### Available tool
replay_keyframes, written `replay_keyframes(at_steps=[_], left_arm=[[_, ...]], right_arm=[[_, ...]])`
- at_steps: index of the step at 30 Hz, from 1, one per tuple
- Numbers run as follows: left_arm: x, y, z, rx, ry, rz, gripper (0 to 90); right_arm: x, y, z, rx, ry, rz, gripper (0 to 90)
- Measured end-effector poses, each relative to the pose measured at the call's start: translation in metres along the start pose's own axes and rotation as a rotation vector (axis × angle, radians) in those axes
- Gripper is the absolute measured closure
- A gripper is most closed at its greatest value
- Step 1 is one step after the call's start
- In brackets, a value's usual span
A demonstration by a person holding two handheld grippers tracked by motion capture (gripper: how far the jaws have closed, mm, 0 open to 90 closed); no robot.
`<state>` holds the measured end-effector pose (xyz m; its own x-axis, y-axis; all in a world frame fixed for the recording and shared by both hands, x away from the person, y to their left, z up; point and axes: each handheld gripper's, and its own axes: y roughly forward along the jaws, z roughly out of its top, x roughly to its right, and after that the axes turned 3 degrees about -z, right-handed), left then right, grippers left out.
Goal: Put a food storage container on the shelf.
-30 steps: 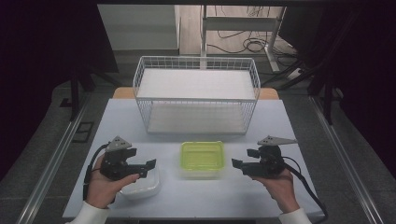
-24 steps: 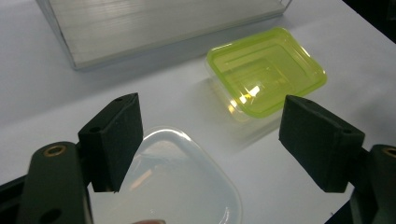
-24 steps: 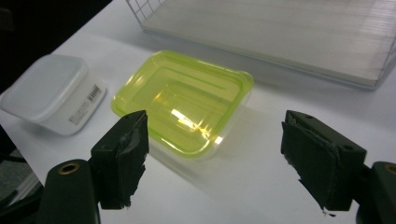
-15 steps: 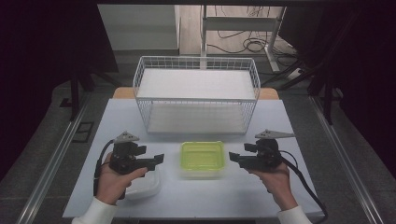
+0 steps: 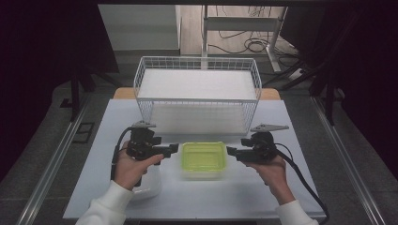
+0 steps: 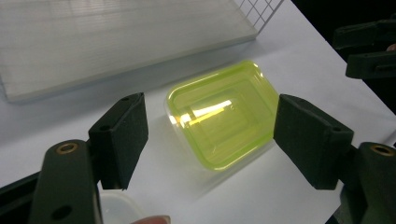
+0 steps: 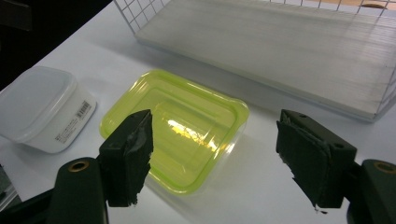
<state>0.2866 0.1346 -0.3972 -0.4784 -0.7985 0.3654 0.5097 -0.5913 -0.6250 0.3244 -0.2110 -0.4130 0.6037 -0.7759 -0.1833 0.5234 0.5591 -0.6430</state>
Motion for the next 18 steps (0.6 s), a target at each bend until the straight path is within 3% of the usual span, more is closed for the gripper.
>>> replay_keyframes(at_steps=[9, 13, 18], left_arm=[[-0.007, 0.026, 0.013, -0.039, -0.064, -0.003, 28.8], [-0.013, 0.038, 0.015, -0.067, -0.088, 0.003, 30.3], [-0.019, 0.053, 0.013, -0.097, -0.136, -0.019, 32.7]], right_arm=[[0.009, 0.016, 0.014, 0.000, 0.031, 0.010, 29.9], [0.012, 0.024, 0.015, -0.009, 0.045, 0.013, 30.7], [0.013, 0.034, 0.014, -0.035, 0.051, 0.014, 31.2]])
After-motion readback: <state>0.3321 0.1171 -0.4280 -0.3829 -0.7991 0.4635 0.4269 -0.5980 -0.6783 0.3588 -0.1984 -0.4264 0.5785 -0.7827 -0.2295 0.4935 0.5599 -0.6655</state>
